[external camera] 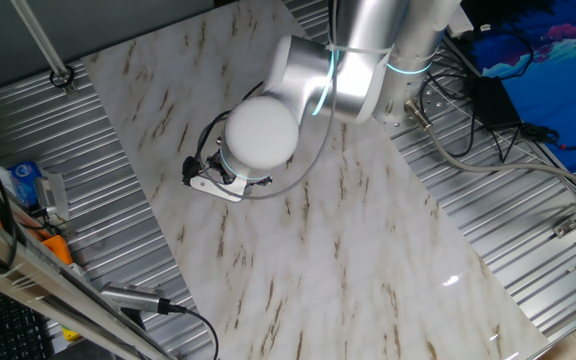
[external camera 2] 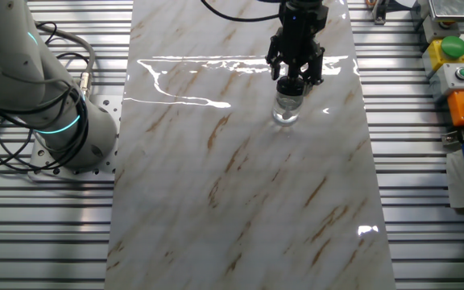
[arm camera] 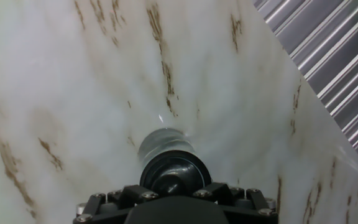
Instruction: Unscrew the lid from the jar
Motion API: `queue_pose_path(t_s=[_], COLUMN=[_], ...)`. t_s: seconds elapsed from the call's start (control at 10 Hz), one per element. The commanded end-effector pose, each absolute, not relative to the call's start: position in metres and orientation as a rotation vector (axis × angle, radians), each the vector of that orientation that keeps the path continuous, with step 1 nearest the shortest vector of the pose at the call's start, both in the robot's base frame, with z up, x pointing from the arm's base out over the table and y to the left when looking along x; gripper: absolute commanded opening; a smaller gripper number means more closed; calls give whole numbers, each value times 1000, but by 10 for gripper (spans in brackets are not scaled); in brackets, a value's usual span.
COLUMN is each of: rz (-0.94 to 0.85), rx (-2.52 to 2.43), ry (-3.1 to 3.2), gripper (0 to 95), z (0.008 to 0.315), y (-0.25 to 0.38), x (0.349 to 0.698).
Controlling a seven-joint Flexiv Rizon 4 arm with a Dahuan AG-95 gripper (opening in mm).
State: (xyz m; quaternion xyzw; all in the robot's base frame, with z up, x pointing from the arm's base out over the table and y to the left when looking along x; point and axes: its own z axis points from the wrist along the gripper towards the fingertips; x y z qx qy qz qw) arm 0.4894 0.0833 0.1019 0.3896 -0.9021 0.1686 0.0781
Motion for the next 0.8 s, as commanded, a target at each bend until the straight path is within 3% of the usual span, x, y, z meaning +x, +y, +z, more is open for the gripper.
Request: queue_pose_path(t_s=[0.1,0.8], rz=[465,374], rx=[1180,1177], ry=[-2726,-2773], gripper=[760,760], z=[103,114], y=[83,89], x=[488,484])
